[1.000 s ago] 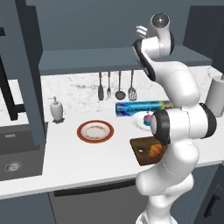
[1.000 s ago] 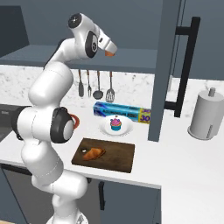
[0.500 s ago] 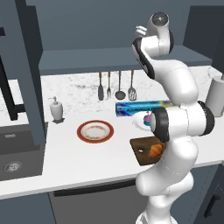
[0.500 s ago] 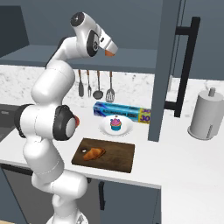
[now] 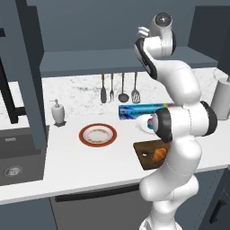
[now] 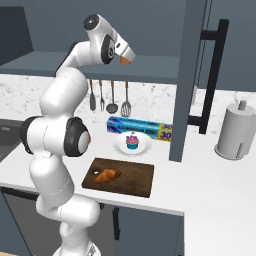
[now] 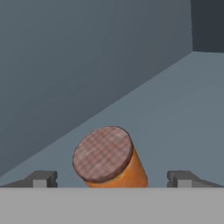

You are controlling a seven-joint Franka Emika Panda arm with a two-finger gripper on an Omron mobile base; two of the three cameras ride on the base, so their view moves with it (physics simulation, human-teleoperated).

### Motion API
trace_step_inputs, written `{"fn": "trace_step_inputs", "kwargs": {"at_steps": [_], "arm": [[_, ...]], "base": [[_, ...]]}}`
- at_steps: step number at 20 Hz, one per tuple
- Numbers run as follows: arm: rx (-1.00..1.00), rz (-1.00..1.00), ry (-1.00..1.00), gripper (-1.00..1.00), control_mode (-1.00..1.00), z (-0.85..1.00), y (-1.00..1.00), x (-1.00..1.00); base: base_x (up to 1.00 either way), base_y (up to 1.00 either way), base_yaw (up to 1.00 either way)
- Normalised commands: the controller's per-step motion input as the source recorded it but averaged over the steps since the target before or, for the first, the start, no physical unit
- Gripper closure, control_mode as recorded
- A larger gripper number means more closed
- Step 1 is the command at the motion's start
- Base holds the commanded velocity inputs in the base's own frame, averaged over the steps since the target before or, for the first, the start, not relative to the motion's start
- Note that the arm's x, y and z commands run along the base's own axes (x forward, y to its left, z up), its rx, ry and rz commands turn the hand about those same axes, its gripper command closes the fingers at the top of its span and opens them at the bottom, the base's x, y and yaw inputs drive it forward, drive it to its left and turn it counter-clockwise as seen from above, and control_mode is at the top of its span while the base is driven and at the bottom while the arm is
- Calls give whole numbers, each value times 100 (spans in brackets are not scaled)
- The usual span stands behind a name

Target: From the different types of pastries on the counter, select a croissant and place it on the cutting board. Then retrieve a jar of jam from the cabinet and place it alongside the croissant on the cutting board.

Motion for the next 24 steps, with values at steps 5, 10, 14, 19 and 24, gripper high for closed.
{"fn": "trace_step_inputs", "kwargs": {"at_steps": [5,10,14,19,24], "arm": [[0,3,0,-100,-100,-9,0,11],[0,0,0,-100,-100,0,-3,12],[0,1,0,-100,-100,-6,0,17],[0,3,-1,-100,-100,-16,0,19],[0,2,-1,100,-100,-12,0,5]], "base": [[0,0,0],[0,0,0],[0,0,0],[0,0,0],[0,0,0]]}}
